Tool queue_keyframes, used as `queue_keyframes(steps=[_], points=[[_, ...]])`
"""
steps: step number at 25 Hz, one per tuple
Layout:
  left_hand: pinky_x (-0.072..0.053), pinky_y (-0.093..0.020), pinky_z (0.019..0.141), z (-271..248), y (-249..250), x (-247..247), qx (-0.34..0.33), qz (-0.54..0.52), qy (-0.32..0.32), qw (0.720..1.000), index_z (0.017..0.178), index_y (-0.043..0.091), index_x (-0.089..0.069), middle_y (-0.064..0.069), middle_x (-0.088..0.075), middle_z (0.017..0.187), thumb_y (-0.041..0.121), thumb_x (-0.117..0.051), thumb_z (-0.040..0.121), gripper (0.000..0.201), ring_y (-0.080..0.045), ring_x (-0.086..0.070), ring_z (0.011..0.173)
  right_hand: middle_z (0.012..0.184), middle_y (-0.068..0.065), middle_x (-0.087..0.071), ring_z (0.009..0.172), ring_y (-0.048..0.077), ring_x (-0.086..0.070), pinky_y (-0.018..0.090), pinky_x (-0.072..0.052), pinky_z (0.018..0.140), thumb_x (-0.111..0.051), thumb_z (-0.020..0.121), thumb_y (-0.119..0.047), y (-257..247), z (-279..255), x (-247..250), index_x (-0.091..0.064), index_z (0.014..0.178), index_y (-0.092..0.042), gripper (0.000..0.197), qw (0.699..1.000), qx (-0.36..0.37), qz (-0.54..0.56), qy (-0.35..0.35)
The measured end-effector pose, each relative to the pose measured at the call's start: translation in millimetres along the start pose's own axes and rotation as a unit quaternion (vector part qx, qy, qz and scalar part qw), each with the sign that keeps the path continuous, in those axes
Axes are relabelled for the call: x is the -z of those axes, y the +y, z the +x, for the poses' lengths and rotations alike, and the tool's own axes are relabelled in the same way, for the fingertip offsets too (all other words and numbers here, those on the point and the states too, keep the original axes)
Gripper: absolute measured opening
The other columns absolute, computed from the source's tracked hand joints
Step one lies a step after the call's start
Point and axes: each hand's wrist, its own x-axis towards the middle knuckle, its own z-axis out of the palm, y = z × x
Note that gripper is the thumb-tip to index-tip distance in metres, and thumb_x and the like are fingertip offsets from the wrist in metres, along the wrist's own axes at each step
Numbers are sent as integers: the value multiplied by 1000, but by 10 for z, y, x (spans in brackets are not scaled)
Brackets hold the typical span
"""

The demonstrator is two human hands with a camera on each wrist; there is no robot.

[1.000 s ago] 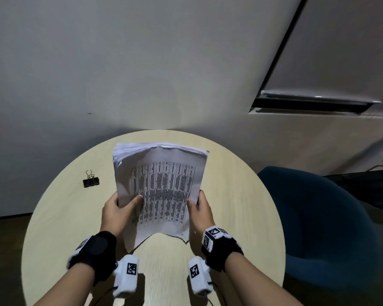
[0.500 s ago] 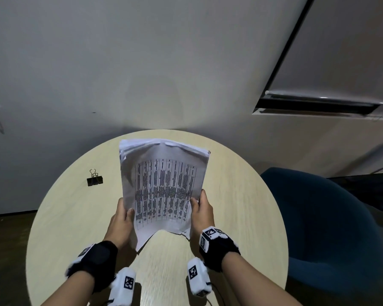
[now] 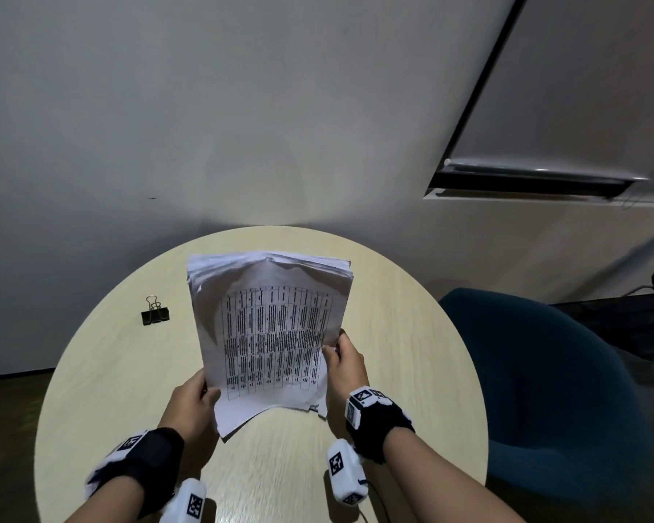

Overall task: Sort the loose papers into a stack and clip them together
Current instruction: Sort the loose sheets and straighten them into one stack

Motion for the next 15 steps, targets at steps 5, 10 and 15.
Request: queue_keyframes(steps=[5,10,15], points=[[-40,-26,49,25,-70,50,-4,-31,-34,999,92,24,-58,-1,-56,58,2,-50,93,24,-15,-48,46,113,-1,-66,106,23,-62,30,-48,89,-44,99,-14,-1,16,131,-55,119,-17,22,999,-35,-7,-29],[-33,-29,55,-19,-175,-70,52,-40,-88,994,107,10,-52,1,-47,67,5,-43,98,14,-14,-42,56,128,-5,-51,126,20,-49,24,-36,94,-42,100,-10,233,-12,148,-46,133,-9,33,990,-117,-34,-72],[-45,-24,54,-116,-254,-231,129,-38,-176,975,120,6,-38,-8,-51,77,17,-37,100,22,-19,-52,62,147,13,-40,114,26,-51,29,-39,90,-38,102,-19,516,-12,-18,-33,144,-8,44,972,-208,-51,-94]])
